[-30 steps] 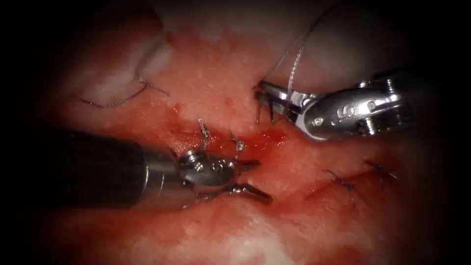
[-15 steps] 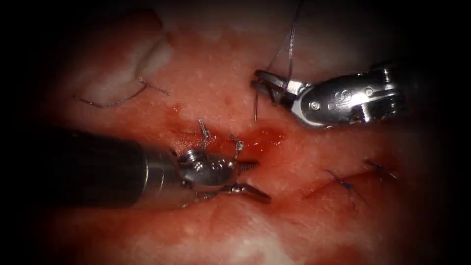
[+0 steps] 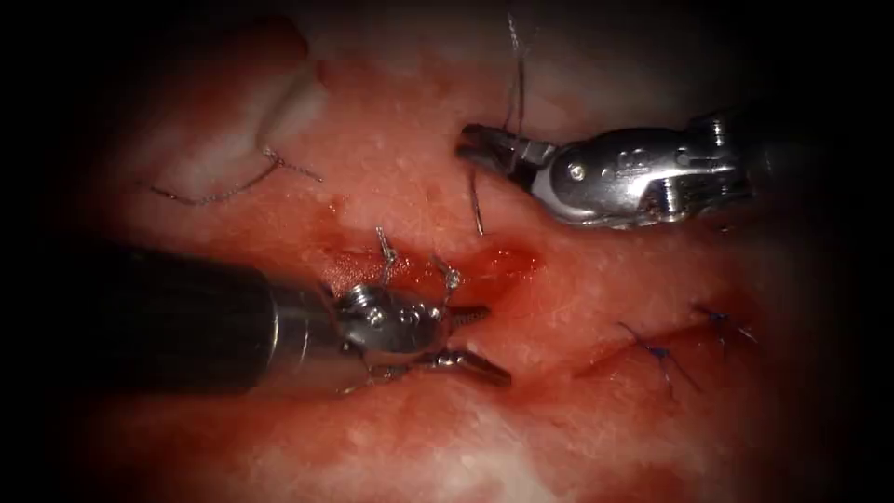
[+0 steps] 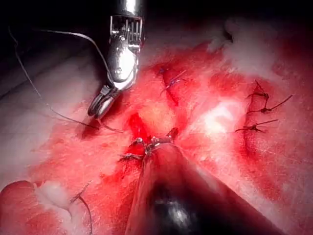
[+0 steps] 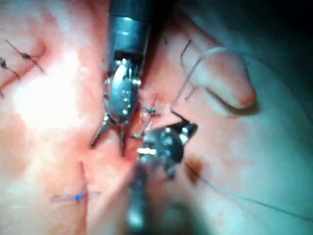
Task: Wound Closure
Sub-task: Pass the needle through the top of the cut in the skin.
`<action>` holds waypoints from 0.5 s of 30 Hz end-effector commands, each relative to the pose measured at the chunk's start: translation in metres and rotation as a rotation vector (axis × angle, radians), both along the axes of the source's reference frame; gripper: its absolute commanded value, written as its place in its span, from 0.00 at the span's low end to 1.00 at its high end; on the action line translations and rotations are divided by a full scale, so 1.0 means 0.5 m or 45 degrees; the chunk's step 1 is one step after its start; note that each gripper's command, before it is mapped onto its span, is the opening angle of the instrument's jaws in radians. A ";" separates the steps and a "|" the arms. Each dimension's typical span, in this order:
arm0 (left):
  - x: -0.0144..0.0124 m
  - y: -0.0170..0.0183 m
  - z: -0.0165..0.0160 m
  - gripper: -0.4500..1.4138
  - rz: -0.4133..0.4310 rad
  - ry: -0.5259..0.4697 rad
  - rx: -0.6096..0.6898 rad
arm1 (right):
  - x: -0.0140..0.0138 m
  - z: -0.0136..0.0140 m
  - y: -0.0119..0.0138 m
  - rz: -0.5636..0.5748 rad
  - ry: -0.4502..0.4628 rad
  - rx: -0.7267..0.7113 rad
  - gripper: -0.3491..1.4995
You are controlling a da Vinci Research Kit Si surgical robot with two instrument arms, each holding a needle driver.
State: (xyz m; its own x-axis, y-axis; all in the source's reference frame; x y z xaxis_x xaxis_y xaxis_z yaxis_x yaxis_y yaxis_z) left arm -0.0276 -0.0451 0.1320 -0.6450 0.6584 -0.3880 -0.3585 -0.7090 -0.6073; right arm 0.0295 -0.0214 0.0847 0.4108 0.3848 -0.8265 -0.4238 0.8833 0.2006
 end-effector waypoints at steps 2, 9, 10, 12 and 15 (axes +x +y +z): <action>-0.0011 -0.0005 0.0011 0.59 0.000 -0.001 0.001 | 0.0023 0.0004 0.0016 0.013 -0.008 0.002 0.00; -0.0009 -0.0005 0.0010 0.59 0.001 -0.002 0.001 | 0.0028 0.0005 0.0025 0.041 -0.027 -0.007 0.00; -0.0009 -0.0005 0.0010 0.59 0.003 0.001 0.002 | 0.0028 0.0005 0.0025 0.043 -0.030 -0.008 0.00; -0.0009 -0.0005 0.0009 0.59 0.003 0.001 0.002 | 0.0027 0.0005 0.0026 0.052 -0.032 0.006 0.00; -0.0009 -0.0004 0.0009 0.59 0.003 0.000 0.002 | 0.0030 0.0005 0.0025 0.060 -0.037 0.041 0.00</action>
